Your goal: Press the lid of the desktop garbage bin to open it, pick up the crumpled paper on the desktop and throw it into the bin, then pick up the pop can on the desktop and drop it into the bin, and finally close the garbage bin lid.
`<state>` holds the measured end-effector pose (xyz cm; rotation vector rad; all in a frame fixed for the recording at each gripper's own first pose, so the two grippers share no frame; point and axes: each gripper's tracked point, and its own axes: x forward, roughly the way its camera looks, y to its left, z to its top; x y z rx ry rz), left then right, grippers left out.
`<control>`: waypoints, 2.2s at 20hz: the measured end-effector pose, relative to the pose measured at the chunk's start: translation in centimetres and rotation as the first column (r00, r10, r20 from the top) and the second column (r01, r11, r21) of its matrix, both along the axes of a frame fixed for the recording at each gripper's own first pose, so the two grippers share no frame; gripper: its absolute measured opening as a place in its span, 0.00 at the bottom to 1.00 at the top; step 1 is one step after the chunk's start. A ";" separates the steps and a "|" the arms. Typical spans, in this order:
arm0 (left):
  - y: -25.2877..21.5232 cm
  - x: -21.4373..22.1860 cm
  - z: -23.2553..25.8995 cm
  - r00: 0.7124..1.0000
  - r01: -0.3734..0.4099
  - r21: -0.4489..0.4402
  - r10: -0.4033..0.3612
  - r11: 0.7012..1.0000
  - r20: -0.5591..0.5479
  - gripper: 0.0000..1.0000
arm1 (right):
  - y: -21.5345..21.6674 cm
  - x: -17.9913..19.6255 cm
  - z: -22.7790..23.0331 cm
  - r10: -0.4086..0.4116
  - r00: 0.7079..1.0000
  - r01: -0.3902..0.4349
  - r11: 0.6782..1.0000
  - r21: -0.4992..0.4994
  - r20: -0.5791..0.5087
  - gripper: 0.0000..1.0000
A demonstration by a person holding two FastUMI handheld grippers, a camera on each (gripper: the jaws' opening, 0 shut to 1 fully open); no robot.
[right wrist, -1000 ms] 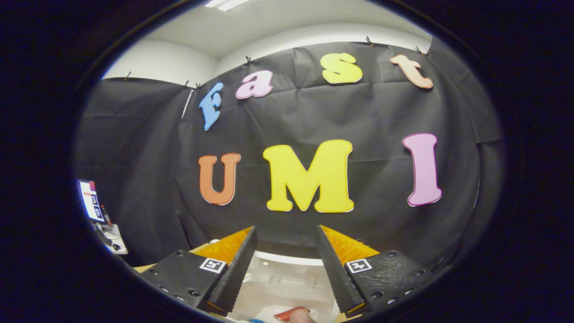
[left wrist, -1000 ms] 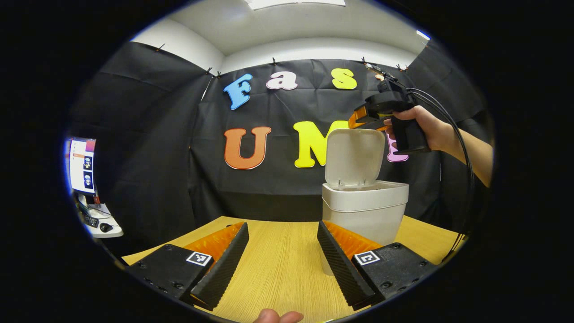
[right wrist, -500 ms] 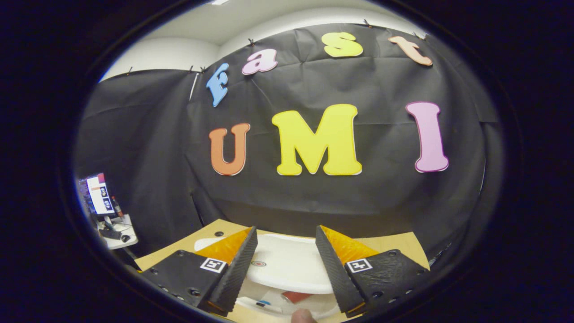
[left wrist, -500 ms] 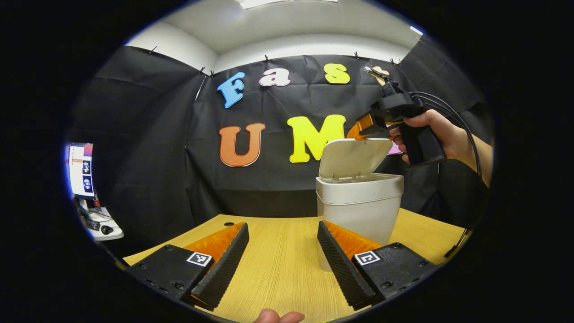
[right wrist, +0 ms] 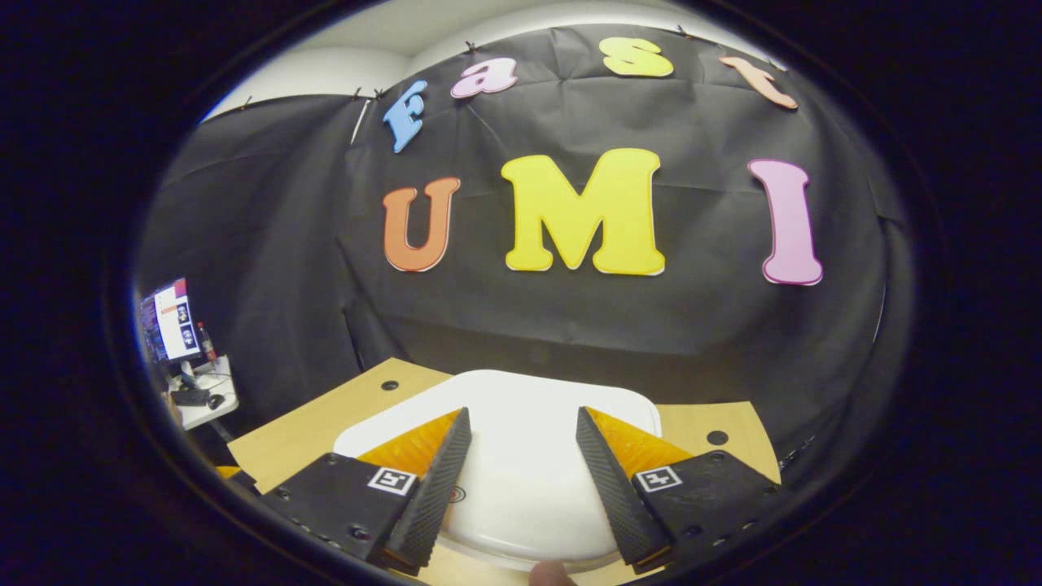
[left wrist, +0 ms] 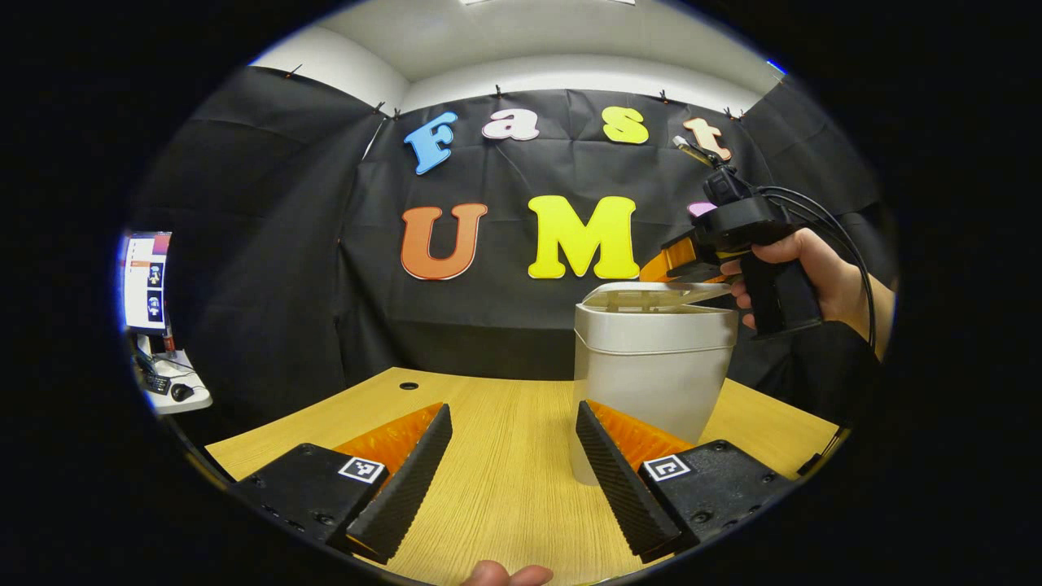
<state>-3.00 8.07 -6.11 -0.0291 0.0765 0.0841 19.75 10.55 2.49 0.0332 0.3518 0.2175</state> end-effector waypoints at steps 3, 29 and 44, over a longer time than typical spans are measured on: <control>-0.4 0.1 -0.3 1.000 0.006 -0.010 -0.006 1.000 -0.002 0.99 | 0.0 0.0 -1.1 0.003 1.000 -0.003 1.000 -0.008 -0.020 0.83; -2.4 0.3 -2.1 0.998 0.044 -0.047 -0.046 0.998 -0.042 0.99 | -0.3 -1.5 -3.1 -0.036 0.985 0.042 0.999 -0.031 0.170 0.86; -4.1 -0.7 -0.5 0.998 0.065 -0.035 -0.066 0.997 -0.007 0.99 | -0.2 -2.3 -1.8 -0.022 0.983 0.017 1.000 0.026 0.181 0.81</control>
